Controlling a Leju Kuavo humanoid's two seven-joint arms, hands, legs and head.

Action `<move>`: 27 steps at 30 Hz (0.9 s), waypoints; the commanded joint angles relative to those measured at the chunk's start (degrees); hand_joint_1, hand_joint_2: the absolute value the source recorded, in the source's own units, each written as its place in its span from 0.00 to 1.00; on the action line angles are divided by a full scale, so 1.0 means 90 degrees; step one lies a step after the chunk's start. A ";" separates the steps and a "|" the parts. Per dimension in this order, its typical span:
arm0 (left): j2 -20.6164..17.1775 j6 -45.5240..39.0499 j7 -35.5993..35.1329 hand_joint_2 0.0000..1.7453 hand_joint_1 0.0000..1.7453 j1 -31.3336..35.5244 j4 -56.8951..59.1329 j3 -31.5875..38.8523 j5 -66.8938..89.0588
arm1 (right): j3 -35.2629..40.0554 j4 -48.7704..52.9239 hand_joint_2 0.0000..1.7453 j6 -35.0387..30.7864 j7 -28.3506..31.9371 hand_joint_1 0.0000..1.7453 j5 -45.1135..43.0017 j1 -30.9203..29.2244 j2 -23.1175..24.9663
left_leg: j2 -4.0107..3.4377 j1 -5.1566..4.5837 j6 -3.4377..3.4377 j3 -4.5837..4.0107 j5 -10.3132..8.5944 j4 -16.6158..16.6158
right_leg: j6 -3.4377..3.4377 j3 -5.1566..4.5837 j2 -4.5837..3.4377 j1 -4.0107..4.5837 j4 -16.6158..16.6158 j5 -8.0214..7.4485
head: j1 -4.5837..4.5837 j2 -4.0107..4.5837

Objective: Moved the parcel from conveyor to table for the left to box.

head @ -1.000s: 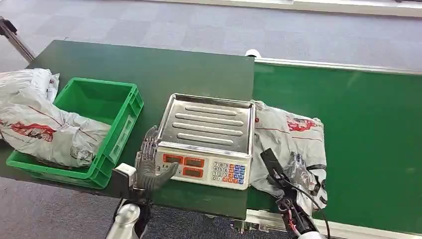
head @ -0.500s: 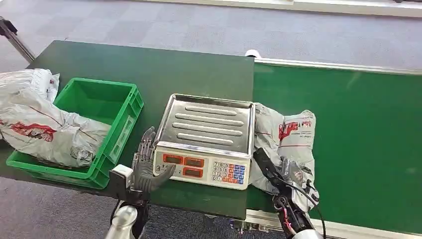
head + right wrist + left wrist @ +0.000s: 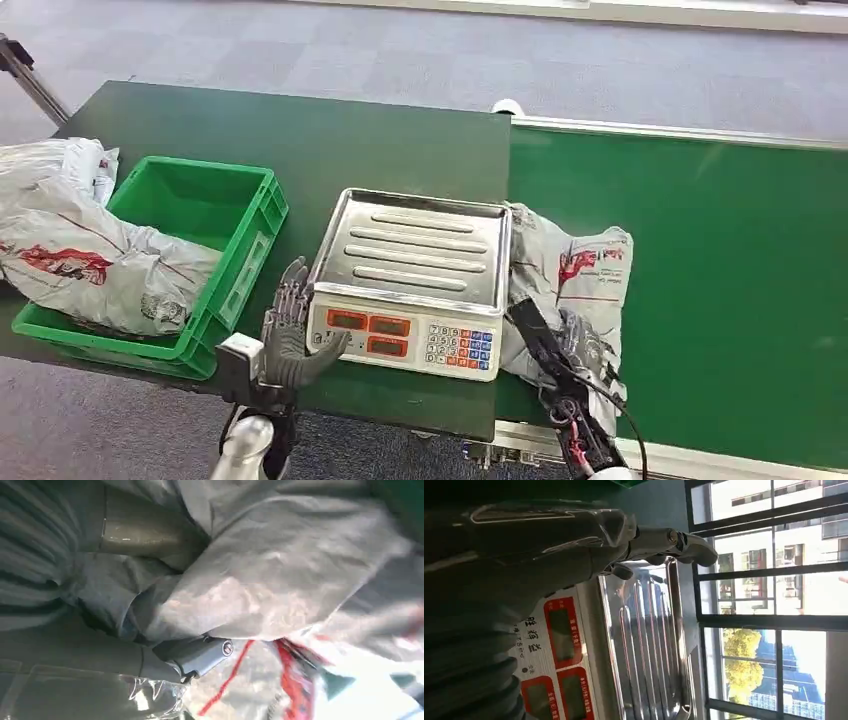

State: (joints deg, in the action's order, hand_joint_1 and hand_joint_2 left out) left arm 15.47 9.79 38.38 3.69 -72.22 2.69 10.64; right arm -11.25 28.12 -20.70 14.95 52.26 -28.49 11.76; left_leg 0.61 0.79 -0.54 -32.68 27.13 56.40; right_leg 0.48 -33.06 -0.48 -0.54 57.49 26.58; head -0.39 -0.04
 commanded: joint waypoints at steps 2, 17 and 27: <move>0.0021 -0.0065 0.0068 1.00 0.00 0.0221 0.0376 -0.0046 0.0004 | -0.0190 0.3769 1.00 -0.1569 0.2783 1.00 -0.2821 0.1227 0.0773 | 0.0001 -0.0005 0.0003 -0.0003 0.0002 -0.0001 | -0.0004 -0.0004 0.0013 -0.0003 0.0003 0.0006 | 0.0000 0.0000; -0.0026 -0.0108 0.0136 1.00 0.00 0.0568 0.0796 -0.0301 -0.0049 | 0.0560 0.8369 1.00 -0.2145 0.2783 1.00 -0.3452 0.2501 0.0916 | 0.0003 -0.0005 0.0001 -0.0012 0.0000 0.0000 | -0.0001 -0.0011 0.0011 -0.0005 0.0002 0.0004 | 0.0000 0.0000; -0.0146 -0.0279 0.0180 1.00 0.00 0.0437 0.0420 -0.0309 -0.0343 | 0.2029 0.6839 1.00 -0.2145 0.2783 1.00 -0.2148 0.1987 0.0609 | -0.0040 0.0000 0.0000 0.0007 0.0003 -0.0009 | -0.0004 -0.0003 -0.0030 0.0001 -0.0008 -0.0007 | 0.0000 0.0000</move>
State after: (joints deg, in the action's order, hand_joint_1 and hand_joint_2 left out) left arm 16.02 8.02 39.98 7.01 -68.92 0.83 8.35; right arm -1.87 99.60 -36.76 40.19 28.07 -6.36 19.85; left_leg 0.59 0.79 -0.56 -32.77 27.14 56.39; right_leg 0.48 -33.13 -0.50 -0.54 57.49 26.59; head -0.39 -0.04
